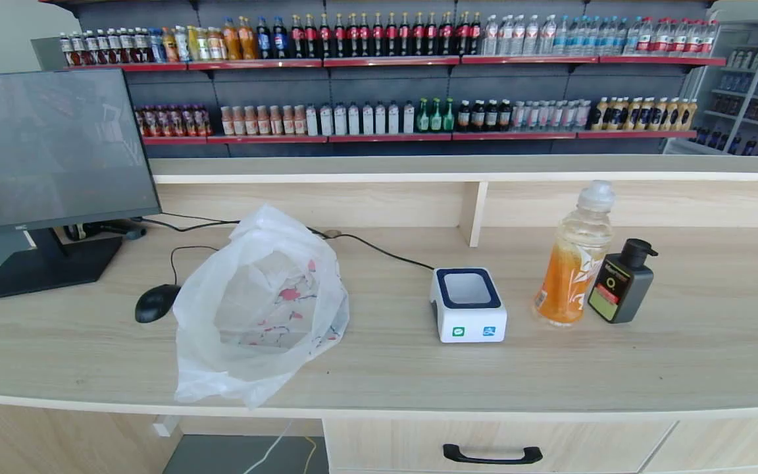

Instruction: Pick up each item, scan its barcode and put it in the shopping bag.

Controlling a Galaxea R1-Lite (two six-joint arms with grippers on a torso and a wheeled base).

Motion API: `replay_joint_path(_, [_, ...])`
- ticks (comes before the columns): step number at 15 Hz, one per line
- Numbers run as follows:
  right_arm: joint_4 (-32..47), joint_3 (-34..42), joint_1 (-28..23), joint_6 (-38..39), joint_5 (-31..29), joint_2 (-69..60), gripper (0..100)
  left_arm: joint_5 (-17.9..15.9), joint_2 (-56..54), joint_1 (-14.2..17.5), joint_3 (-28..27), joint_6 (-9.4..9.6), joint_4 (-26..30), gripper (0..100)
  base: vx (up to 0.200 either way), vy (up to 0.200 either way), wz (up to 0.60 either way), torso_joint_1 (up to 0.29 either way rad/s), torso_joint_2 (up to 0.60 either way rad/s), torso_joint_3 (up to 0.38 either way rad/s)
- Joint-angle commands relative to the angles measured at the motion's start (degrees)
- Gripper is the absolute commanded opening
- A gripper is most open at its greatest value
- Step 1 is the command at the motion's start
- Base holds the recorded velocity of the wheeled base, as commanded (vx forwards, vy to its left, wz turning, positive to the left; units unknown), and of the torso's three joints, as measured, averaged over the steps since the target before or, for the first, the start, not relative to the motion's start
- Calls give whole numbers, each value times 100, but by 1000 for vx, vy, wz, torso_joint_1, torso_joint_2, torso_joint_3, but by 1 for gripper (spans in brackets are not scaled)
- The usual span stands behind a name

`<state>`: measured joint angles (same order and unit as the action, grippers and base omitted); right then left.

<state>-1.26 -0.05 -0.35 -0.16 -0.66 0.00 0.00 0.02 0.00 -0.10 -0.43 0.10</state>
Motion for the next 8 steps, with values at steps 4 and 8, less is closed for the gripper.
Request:
replay_joint_path(4, [-235,-1050,44,60,646,756,100,0,-2,0,1,-1,-1,0,0,0,0,0,0,0])
replay_joint_path(8, [-305,-1946,220,-19,857,2593,100,0,-2,0,1,-1,-1,0,0,0,0,0,0,0])
